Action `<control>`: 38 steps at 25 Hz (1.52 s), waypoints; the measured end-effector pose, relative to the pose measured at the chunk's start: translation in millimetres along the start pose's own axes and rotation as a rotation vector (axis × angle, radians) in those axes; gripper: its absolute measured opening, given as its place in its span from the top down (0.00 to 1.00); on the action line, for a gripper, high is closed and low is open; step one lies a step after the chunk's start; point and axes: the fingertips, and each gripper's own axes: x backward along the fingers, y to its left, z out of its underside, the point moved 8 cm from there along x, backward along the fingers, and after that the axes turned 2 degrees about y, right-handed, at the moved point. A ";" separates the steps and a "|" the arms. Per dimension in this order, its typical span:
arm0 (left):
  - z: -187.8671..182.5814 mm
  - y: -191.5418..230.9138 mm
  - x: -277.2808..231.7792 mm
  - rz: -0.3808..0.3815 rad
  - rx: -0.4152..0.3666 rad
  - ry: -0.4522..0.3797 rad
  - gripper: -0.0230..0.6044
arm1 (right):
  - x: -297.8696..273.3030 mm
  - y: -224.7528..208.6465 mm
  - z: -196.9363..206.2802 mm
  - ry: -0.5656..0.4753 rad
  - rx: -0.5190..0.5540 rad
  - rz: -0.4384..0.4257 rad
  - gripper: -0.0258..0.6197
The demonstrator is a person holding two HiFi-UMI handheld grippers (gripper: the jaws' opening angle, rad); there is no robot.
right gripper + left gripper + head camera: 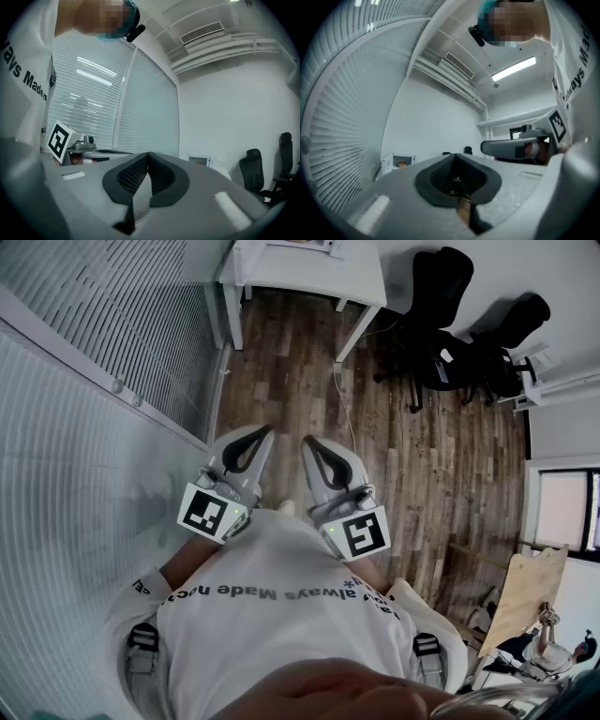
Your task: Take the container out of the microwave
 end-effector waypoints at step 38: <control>9.9 130.6 -131.7 0.039 0.019 0.031 0.96 | -138.4 -121.1 9.9 -0.008 -0.052 0.061 0.96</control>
